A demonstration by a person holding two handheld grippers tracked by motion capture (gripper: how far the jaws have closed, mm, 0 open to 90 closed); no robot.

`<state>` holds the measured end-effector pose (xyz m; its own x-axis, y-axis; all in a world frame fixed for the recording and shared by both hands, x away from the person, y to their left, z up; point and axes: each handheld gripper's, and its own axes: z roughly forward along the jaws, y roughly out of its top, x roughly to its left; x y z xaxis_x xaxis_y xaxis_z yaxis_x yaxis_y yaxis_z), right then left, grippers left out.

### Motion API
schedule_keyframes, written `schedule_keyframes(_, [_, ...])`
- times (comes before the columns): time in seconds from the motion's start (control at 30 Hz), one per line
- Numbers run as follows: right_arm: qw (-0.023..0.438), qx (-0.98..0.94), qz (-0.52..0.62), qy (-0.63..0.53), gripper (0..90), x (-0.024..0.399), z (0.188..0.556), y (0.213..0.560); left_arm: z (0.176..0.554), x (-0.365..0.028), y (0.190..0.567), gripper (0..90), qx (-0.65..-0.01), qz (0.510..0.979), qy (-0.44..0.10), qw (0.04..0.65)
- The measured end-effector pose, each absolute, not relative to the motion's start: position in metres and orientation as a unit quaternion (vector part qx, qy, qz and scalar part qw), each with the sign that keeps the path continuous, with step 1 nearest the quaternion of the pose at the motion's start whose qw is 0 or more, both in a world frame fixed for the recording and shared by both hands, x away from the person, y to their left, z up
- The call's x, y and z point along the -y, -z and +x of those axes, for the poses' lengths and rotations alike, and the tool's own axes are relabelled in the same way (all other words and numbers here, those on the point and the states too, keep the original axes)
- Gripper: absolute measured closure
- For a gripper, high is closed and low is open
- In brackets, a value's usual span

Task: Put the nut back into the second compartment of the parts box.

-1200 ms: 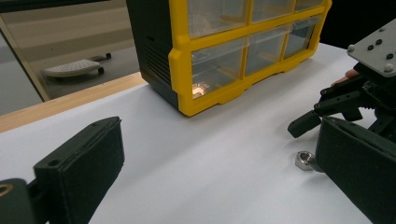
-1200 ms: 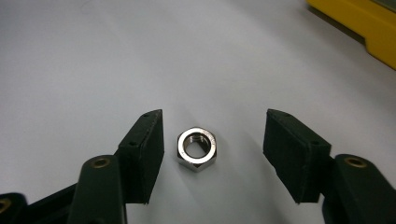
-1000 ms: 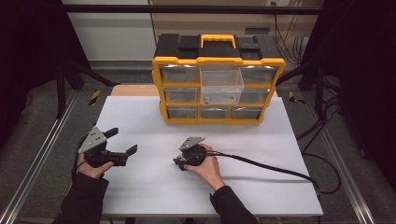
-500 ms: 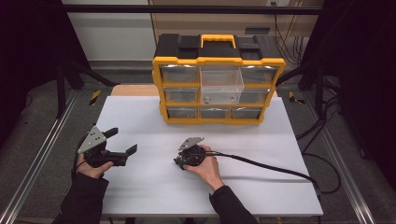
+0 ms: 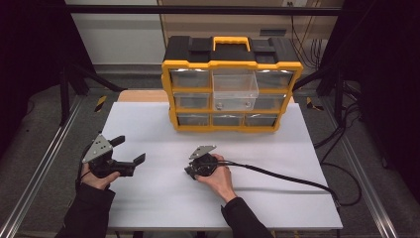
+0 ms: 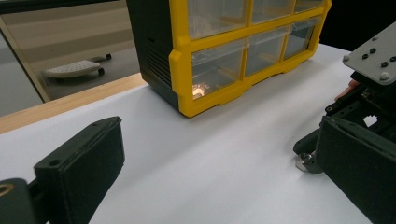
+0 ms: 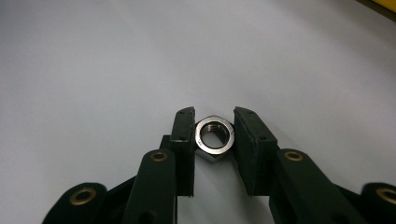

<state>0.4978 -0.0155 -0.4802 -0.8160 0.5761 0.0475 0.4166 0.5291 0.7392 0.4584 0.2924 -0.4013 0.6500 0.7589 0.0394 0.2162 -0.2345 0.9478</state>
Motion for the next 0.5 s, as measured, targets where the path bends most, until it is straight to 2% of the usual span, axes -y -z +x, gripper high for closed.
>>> schedule_keyframes(0.5, [0.099, -0.868, 0.268, -0.406, 70.4, 0.024, 0.493, 0.458, 0.458, -0.291, 0.401, 0.6, -0.328, 0.743, -0.259, 0.523])
